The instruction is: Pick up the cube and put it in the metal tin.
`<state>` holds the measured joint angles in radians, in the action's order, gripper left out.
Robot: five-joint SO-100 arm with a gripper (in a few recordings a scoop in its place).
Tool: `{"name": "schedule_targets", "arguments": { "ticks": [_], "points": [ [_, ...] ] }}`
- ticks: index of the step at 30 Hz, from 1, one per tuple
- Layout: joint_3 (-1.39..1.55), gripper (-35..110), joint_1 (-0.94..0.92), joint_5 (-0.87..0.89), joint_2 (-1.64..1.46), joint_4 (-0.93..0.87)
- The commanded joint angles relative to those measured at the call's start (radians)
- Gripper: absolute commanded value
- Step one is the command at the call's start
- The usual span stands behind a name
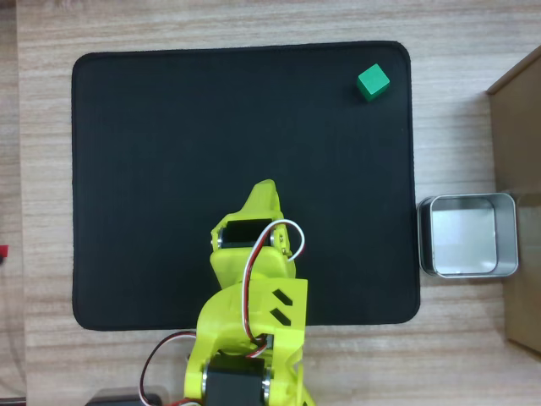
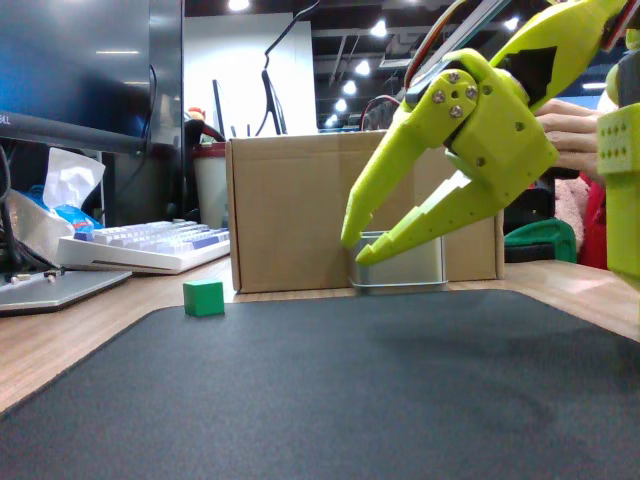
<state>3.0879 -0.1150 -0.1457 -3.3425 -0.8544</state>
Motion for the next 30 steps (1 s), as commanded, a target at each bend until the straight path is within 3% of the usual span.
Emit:
{"name": "schedule_targets", "arguments": {
  "ticks": [1,8,13,20,22,24,25,30],
  "points": [
    [0.0,0,-0.023,-0.002,-0.02,-0.006],
    [-0.066,0,-0.023,-0.175,0.011,-0.026],
    [-0.224,14,-0.106,-0.209,0.143,-0.021],
    [-0.483,25,-0.296,-0.221,0.676,0.164],
    [-0.548,25,-0.327,-0.324,0.822,0.204],
    [-0.635,29,-0.339,-0.402,0.94,0.209],
    [-0.661,42,-0.331,-0.469,0.986,0.209],
    [-1.049,43,-0.348,-0.469,1.416,0.201]
  ]
}}
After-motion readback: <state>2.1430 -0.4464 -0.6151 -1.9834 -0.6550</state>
